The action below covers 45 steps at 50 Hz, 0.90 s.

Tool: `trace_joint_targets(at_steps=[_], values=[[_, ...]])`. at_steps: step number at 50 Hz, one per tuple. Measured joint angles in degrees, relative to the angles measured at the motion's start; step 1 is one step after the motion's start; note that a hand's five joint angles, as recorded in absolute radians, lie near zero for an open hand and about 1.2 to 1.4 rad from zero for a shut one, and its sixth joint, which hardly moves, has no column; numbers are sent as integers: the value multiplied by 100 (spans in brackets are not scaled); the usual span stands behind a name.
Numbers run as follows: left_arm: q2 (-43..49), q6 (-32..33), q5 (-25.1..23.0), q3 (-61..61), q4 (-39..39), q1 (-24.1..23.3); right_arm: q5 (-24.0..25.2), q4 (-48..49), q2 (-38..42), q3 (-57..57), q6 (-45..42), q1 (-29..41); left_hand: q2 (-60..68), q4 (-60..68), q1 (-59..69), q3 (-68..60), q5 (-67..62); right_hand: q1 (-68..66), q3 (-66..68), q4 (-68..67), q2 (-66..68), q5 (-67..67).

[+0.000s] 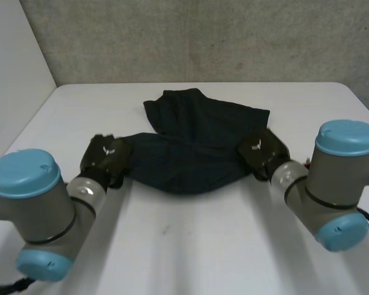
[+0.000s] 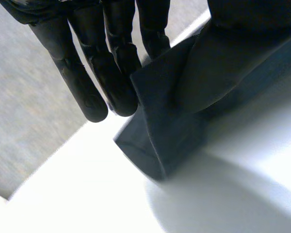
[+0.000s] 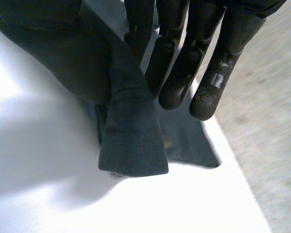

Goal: Fold the shorts.

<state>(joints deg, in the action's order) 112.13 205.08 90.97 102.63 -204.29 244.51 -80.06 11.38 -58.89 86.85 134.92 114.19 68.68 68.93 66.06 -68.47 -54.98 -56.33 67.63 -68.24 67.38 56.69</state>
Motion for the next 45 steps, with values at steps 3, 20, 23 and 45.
trace_joint_targets(at_steps=[3, 20, 23, 45], values=[[-330, 16, 3, 225, 450, 15, -12, -571, -214, 230, 17, -13, 0, 0, 0, 0, 0, 0, 0, 0, 0, 0], [-1850, 578, 18, 1471, 2447, -220, 16, -3344, -982, 804, 54, -37, 0, 0, 0, 0, 0, 0, 0, 0, 0, 0], [-1971, 653, 35, 1632, 2532, -289, 31, -3485, -1095, 937, 35, -37, 0, 0, 0, 0, 0, 0, 0, 0, 0, 0], [-2732, 744, 248, 1046, 2509, -557, 110, -2666, -1758, 2272, -365, -48, -5577, -5596, -5195, 5508, 5211, 0, 0, 0, 0, 0]])
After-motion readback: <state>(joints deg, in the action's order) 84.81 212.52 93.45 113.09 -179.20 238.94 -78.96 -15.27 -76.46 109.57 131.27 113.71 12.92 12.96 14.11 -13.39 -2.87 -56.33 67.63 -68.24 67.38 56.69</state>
